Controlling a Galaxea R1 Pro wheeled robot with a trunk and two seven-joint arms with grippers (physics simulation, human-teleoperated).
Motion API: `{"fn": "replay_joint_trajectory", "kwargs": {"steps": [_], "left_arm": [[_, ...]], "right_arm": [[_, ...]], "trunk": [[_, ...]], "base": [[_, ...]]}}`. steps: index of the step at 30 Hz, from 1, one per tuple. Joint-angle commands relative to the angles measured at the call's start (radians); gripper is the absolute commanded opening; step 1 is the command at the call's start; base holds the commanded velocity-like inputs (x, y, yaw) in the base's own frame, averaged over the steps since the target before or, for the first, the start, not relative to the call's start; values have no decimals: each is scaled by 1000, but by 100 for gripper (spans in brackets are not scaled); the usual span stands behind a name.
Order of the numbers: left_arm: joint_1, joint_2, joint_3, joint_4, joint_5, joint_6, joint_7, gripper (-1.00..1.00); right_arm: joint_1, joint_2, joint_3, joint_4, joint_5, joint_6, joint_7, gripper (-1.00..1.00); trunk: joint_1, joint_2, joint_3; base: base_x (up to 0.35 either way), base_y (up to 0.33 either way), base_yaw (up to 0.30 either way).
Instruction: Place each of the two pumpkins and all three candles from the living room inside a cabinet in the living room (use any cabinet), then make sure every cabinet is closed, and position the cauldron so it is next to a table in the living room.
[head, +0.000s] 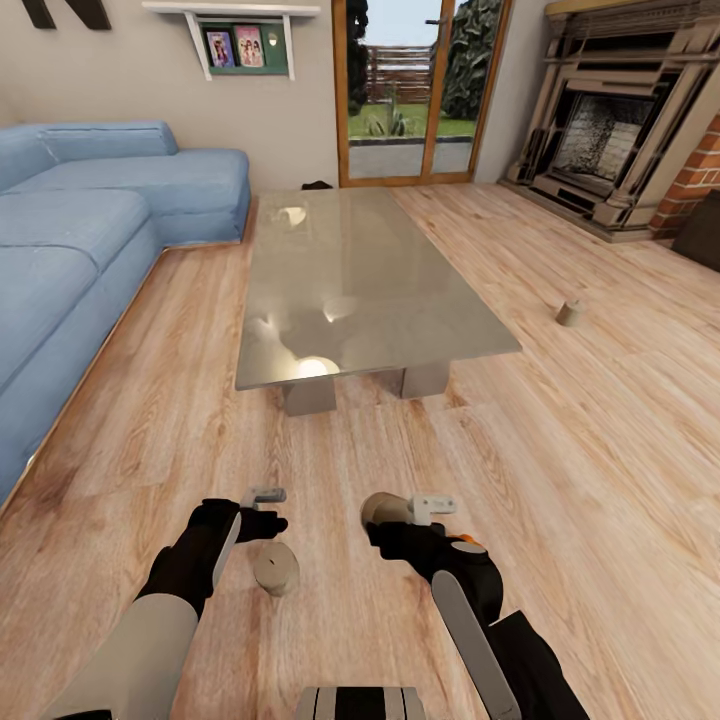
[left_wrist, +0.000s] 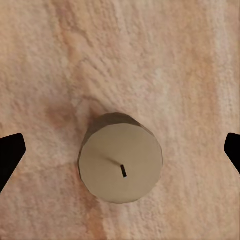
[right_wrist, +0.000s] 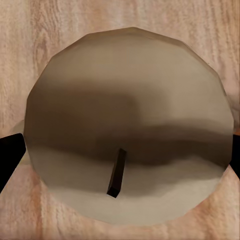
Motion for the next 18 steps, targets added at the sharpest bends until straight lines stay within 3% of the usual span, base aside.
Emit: {"fn": "replay_joint_trajectory", "kwargs": {"steps": [1,7,18], "left_arm": [[0,-1,5,-1,-11,4,-9,100],[0,-1,5,-1,-11,4,-9,100],[-1,0,5,1,-11,8,-7,100]], "right_arm": [[-1,0,1,-1,-9,2,-5,-100],[-1,0,1,-1,-9,2,26,-100],[-2,2,7,-1,-9,2,20,-100]], "trunk": [[0,0,-1],[0,0,-1],[1,-1,-9]], "base": [[0,0,0],[0,0,0],[0,0,0]]}}
